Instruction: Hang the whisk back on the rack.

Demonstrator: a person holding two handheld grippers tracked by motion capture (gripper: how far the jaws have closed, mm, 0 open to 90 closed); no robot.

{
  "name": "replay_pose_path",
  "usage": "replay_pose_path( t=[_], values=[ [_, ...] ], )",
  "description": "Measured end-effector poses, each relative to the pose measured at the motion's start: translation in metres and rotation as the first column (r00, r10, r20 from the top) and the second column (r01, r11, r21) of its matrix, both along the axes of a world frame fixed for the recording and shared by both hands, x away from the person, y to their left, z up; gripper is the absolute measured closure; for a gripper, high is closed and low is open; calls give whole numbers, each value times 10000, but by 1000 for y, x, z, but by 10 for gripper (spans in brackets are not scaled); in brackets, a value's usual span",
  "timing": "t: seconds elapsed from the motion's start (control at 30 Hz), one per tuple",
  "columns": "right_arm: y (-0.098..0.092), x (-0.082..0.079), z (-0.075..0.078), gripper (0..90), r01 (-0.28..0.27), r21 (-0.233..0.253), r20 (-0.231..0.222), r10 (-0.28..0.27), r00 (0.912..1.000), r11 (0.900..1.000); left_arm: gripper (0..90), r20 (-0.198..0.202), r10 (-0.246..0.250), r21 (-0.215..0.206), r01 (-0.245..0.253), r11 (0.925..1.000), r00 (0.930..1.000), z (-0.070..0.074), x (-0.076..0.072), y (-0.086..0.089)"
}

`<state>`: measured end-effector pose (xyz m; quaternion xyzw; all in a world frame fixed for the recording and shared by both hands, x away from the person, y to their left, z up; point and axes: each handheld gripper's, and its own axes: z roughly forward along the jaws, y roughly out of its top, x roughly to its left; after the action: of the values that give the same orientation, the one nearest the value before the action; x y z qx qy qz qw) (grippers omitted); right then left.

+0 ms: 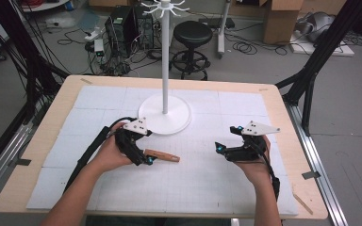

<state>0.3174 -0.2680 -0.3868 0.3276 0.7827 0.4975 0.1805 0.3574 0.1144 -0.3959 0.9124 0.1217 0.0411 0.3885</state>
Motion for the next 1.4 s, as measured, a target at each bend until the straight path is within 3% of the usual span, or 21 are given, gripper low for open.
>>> replay_pose_path(
  t=[0.17,0.33,0.47,0.53,0.73,0.93,1.1,1.3,1.4],
  values=[
    [0,1,0,117,-13,-5,17,13,10000,10000,18,-32,-50,761,52,9971,10000,-6,4,-12],
    [2,0,2,117,-57,-145,67,58,10000,9999,68,43,-165,1871,154,9822,9999,-13,7,-22],
    [3,0,2,117,-69,-196,77,70,9999,9998,157,-264,-398,2032,443,9781,9989,-14,8,-28],
    [3,0,2,117,-95,-186,67,96,9999,9998,264,-532,-583,2033,679,9768,9969,-16,10,-28],
    [6,1,1,117,-166,-271,56,168,9998,9995,360,-543,-250,2369,372,9708,9982,-16,13,-25],
    [8,2,0,117,-248,-356,42,250,9997,9991,499,-819,-345,2566,545,9650,9960,-16,14,-22],
    [8,2,0,117,-213,-361,29,214,9998,9991,544,-825,-389,3063,625,9499,9958,-22,14,-25],
    [9,3,-1,117,-238,-402,-22,237,9997,9989,561,-644,-581,3211,758,9440,9962,-21,13,-26],
    [9,3,-1,117,-246,-431,-17,245,9997,9988,570,-627,-670,3410,844,9363,9958,-20,12,-28]
  ],
)
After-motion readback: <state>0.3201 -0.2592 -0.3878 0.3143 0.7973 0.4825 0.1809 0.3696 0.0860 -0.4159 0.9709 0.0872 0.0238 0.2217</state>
